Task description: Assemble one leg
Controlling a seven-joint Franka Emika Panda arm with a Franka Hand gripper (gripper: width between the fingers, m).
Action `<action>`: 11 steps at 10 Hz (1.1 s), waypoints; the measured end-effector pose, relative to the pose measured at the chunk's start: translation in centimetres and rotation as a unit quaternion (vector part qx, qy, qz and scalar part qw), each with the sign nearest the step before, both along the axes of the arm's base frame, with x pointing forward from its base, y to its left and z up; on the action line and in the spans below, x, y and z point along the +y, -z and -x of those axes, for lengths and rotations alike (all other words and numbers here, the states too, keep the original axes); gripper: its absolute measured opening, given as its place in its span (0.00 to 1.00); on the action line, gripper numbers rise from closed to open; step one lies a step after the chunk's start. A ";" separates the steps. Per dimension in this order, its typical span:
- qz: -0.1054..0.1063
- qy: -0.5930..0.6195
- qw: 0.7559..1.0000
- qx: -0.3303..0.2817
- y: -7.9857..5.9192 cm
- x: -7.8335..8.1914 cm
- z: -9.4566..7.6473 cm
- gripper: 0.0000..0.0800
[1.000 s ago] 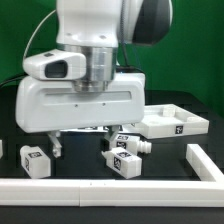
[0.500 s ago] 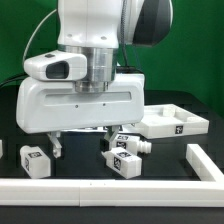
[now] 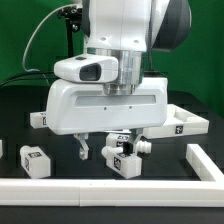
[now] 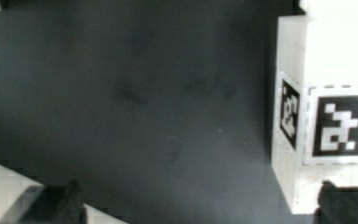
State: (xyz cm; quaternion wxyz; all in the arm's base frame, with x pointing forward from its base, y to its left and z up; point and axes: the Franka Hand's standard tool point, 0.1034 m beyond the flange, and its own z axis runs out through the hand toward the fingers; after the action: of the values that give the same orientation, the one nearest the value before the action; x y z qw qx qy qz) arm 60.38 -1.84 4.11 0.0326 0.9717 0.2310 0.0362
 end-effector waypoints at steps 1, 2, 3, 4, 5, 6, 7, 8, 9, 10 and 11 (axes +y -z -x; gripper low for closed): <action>0.000 0.000 1.000 -0.001 0.0 0.3 0.0 0.81; 0.000 -0.003 1.000 -0.003 -0.1 1.4 0.1 0.81; -0.001 -0.009 1.000 -0.005 -1.0 2.7 -0.1 0.81; -0.002 -0.014 1.000 -0.009 -1.5 3.4 -0.2 0.81; -0.003 -0.020 1.000 -0.018 -0.7 3.8 0.1 0.81; -0.002 -0.022 0.999 -0.025 0.7 3.7 0.7 0.81; -0.002 -0.021 0.999 -0.024 1.7 3.4 1.0 0.81; -0.001 -0.021 0.999 -0.028 2.1 3.0 0.9 0.81; -0.001 -0.021 0.999 -0.028 2.3 2.8 1.0 0.81; -0.001 -0.021 0.999 -0.029 2.2 2.9 0.9 0.81; -0.001 -0.021 0.999 -0.029 2.3 2.9 0.9 0.81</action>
Offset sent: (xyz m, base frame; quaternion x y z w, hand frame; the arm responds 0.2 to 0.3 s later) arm -0.0046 0.0305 0.0274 -0.0052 -0.0216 -0.0168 0.9996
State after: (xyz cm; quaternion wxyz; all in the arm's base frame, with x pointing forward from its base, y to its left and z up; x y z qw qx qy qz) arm 59.43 1.04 1.85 0.0377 0.9652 0.2505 0.0648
